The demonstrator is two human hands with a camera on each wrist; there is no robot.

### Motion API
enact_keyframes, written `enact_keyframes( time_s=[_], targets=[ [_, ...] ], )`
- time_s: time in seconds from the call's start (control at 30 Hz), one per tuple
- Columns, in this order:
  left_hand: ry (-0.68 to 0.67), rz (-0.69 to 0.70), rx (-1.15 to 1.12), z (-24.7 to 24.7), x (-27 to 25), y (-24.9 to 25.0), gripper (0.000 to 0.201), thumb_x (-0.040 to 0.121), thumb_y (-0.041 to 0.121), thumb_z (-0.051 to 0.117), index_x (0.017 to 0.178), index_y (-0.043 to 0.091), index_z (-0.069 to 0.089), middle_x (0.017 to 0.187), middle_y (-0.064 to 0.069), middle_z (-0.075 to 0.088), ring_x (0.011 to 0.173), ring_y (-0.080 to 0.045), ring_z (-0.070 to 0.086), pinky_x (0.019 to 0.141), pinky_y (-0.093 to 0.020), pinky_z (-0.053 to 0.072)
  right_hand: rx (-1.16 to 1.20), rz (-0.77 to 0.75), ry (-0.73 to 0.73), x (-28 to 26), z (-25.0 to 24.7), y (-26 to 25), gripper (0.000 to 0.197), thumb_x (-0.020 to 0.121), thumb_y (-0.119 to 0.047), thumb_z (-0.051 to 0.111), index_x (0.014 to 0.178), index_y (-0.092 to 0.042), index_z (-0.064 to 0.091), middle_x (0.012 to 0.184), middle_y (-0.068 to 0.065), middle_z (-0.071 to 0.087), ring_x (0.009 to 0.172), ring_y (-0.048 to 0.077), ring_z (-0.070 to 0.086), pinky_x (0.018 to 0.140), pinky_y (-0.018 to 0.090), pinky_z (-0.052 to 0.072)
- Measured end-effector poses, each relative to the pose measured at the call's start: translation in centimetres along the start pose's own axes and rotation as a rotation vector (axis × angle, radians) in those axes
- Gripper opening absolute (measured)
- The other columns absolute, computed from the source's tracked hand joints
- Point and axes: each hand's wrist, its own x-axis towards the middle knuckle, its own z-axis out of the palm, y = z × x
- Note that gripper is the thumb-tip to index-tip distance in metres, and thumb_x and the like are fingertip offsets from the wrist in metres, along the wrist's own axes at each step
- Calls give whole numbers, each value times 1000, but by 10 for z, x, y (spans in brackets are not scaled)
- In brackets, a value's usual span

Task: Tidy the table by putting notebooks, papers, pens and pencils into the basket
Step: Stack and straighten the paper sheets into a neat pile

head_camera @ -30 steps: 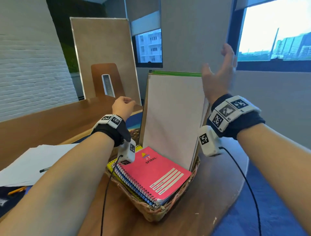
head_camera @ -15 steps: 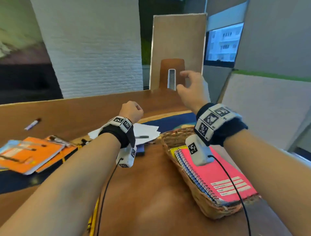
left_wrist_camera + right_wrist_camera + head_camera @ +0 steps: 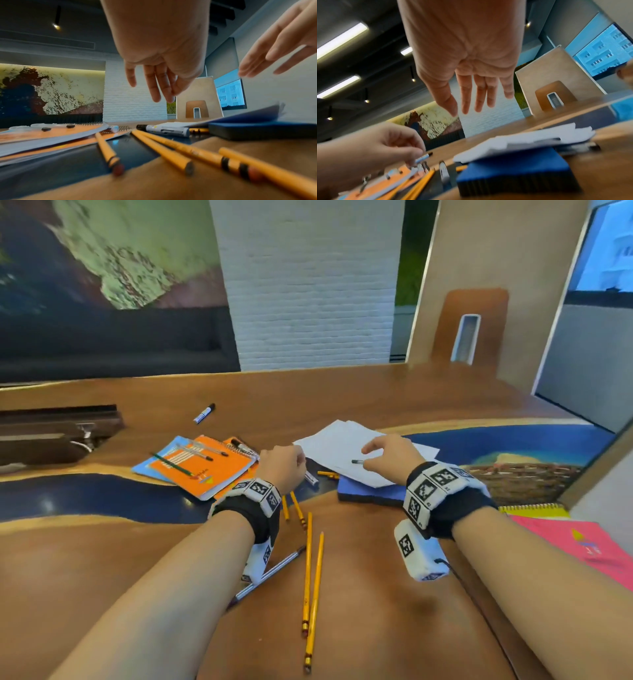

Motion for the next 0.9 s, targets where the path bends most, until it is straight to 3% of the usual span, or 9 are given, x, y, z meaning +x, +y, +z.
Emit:
enact_keyframes(
  time_s=[0.17,0.3,0.47,0.63,0.7,0.77,0.9],
  targets=[
    [-37,132,176,16,-2,-16,22,96,19,39,101,14,61,93,-4,65,92,-26,57,89,-35,35,-89,73,-57,20,34,15,41,89,-20,59,127,-7,55,135,10,52,123,25,48,98,29,38],
    [-108,185,237,19,3,-20,21,97,16,36,96,12,57,88,-6,61,89,-26,54,92,-37,35,-183,97,-88,37,51,20,55,86,-23,62,136,-7,45,139,12,47,127,27,44,101,34,38],
    [-164,165,387,20,9,-18,20,96,15,37,102,13,55,104,-6,60,104,-26,51,101,-42,31,-308,160,-73,53,71,30,70,77,-38,66,135,-11,37,136,12,43,126,30,40,103,44,38],
    [-124,207,429,23,11,-12,23,97,16,37,113,11,52,116,-7,56,116,-25,44,109,-43,23,-235,241,-116,63,79,29,42,84,-32,56,119,-8,53,119,15,58,107,32,55,93,39,46],
    [-109,224,421,24,13,-10,22,97,16,37,112,11,51,115,-7,56,113,-25,45,106,-41,24,-304,254,-138,63,78,26,33,93,-24,46,117,-5,57,121,16,59,109,31,55,94,37,45],
    [-107,231,399,25,15,-9,22,97,17,37,112,11,51,115,-7,56,111,-26,46,104,-40,26,-378,247,-156,64,78,24,32,99,-15,37,125,-2,52,130,16,54,119,29,51,98,35,40],
    [-62,236,332,28,20,-6,23,100,25,34,112,13,51,114,-5,58,111,-24,48,100,-39,28,-417,230,-87,63,76,22,29,98,-6,36,122,-1,52,126,18,56,116,30,54,91,32,43]
  ],
)
